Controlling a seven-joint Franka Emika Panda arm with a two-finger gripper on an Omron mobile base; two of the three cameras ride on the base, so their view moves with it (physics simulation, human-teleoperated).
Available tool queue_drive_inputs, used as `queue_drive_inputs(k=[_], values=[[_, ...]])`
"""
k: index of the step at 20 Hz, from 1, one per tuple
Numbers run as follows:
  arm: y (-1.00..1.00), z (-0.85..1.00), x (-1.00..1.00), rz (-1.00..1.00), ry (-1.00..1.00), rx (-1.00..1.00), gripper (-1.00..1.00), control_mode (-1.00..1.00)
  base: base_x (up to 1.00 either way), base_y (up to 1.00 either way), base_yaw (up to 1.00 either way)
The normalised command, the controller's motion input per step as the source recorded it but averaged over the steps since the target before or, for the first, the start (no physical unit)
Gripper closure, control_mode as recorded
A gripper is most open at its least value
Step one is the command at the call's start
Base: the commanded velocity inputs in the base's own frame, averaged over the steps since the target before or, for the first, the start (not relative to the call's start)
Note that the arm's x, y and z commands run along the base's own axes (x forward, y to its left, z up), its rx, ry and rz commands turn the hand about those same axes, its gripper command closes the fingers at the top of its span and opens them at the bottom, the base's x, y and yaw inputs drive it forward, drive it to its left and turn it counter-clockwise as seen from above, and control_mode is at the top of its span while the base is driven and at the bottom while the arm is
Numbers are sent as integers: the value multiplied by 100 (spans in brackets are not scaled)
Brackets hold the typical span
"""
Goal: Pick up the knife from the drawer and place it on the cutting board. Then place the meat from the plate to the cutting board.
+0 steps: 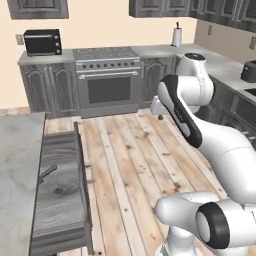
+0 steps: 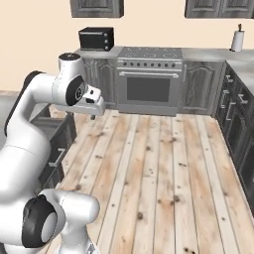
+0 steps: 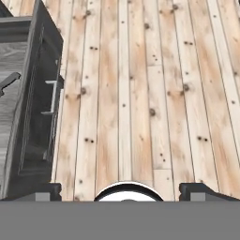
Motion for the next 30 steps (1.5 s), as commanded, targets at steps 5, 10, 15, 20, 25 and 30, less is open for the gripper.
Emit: queue_drive_inputs(k=[5,10,15,20,25,30], values=[[0,0,0,0,0,0,-100,100,1,54,3],[0,0,0,0,0,0,-100,100,0,61,1],[0,0,0,0,0,0,-100,100,0,37,4],[0,0,0,0,0,0,-100,100,0,3,1],[3,0,0,0,0,0,-100,-100,0,0,0],[52,-26,0,0,0,0,-100,-100,0,0,0]])
